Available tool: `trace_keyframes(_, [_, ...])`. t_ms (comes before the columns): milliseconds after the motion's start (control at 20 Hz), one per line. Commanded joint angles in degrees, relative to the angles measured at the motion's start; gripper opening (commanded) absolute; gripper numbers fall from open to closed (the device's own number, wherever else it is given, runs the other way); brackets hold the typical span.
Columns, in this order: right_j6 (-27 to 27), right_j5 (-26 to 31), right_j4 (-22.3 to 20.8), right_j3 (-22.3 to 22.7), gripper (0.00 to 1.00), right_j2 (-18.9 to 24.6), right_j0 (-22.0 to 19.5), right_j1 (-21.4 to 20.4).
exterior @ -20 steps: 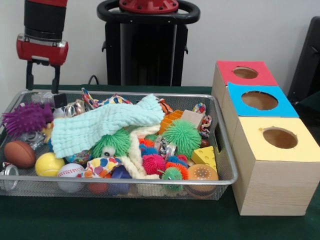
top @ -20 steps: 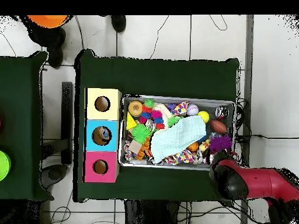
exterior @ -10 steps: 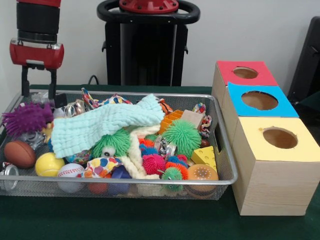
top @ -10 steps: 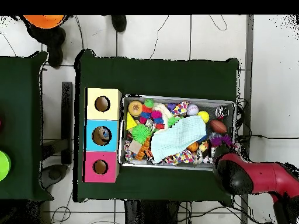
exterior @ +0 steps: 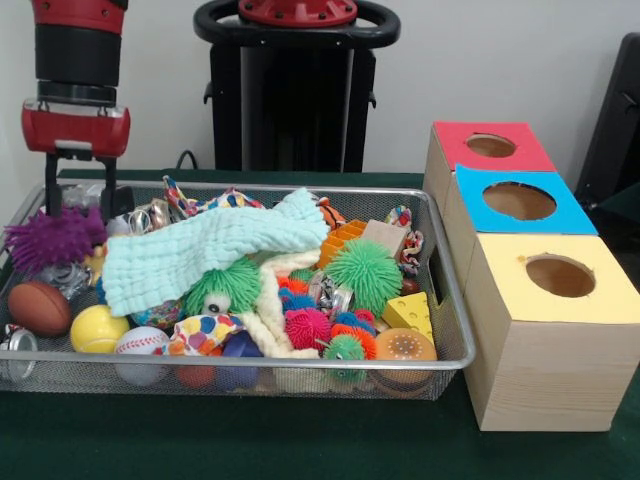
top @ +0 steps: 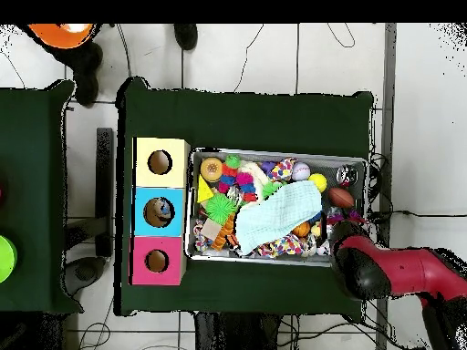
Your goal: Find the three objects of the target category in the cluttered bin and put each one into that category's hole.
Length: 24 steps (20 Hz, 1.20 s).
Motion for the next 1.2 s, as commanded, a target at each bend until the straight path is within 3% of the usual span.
trace_keyframes(50, [-5.0, -5.1, -8.0, -7.3, 1.00, 2.1, -0.4, 8.3])
trace_keyframes(450, [-3.4, -6.7, -10.8, -9.3, 1.00, 0.4, 0.4, 9.1])
trace_keyframes(1000, [-0.3, -6.9, -16.7, -14.0, 1.00, -7.8, 6.6, 4.7])
trace_keyframes(1200, [0.9, -6.8, -18.1, -15.2, 1.00, -10.5, 8.5, 5.0])
